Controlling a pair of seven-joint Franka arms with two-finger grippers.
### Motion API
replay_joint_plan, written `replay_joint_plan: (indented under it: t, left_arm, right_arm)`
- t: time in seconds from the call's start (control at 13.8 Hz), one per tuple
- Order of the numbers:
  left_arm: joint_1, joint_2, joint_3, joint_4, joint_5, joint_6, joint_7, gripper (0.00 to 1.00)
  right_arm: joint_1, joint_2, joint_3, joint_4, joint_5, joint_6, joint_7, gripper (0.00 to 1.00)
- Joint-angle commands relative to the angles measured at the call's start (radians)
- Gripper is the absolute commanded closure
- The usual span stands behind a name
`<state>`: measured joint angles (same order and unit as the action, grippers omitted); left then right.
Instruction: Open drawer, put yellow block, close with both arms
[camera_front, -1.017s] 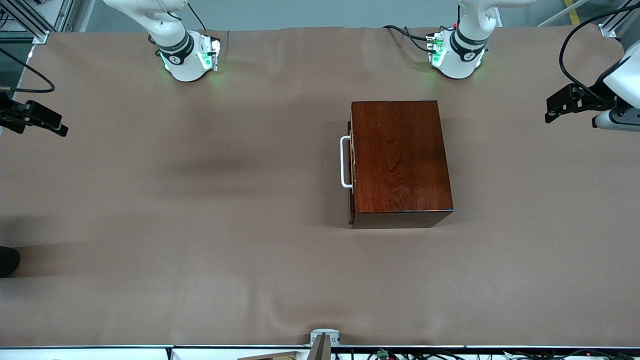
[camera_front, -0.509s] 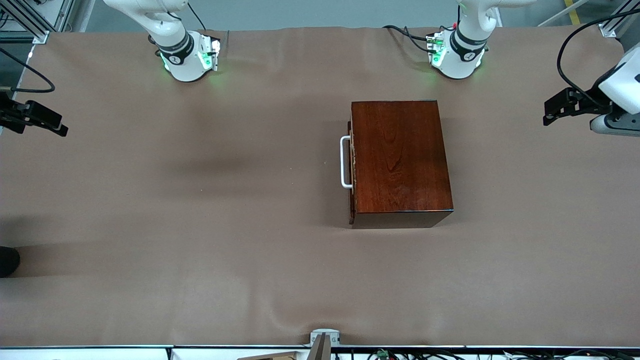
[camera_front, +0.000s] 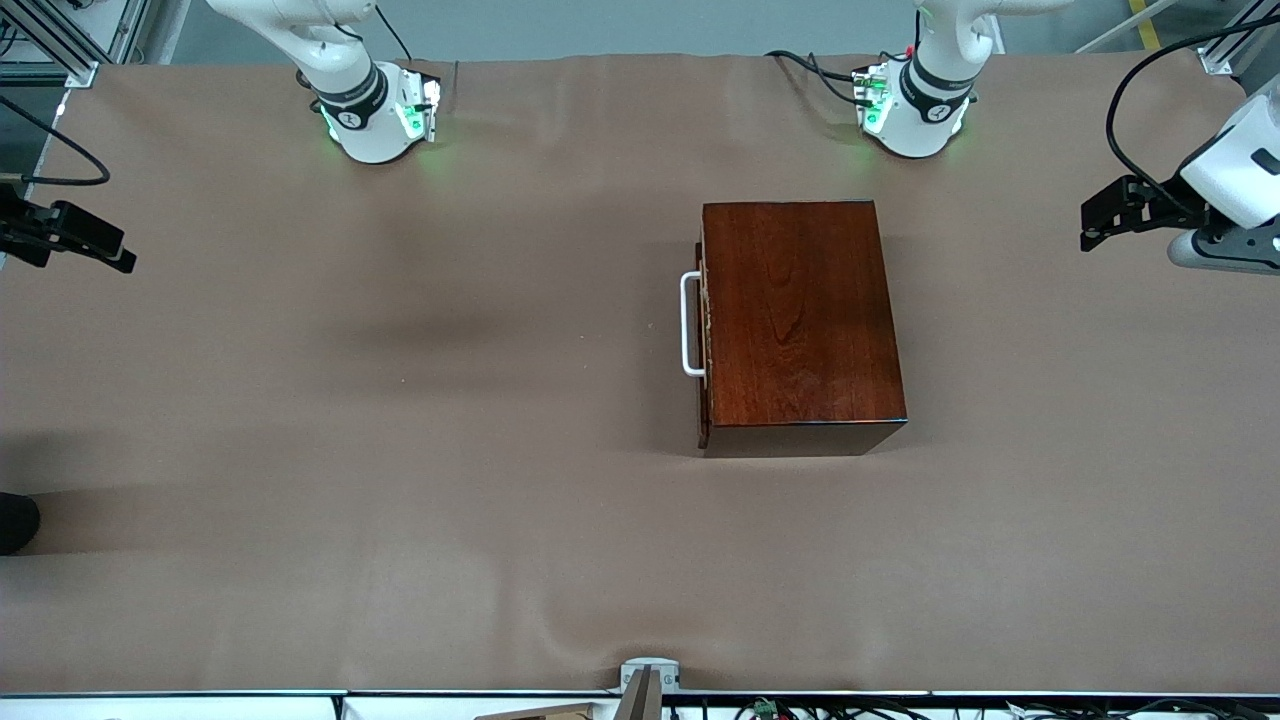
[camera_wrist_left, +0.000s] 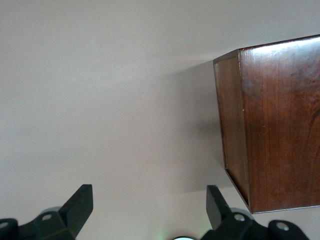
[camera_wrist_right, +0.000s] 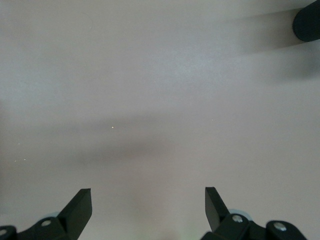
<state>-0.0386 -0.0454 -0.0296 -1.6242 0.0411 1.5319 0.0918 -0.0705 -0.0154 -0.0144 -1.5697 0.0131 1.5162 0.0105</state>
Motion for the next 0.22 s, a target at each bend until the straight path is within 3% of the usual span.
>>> replay_joint_plan:
  t: [0.0,0.15]
  left_arm:
    - [0.009,0.001,-0.01,0.012,0.02,-0.01,-0.001,0.0]
    - [0.009,0.001,-0.012,0.012,0.02,-0.01,-0.001,0.0]
  right_arm:
    - [-0.012,0.0,0.013,0.007,-0.016,-0.005,0.0,0.0]
    - [-0.012,0.0,0.011,0.007,-0.016,-0.005,0.0,0.0]
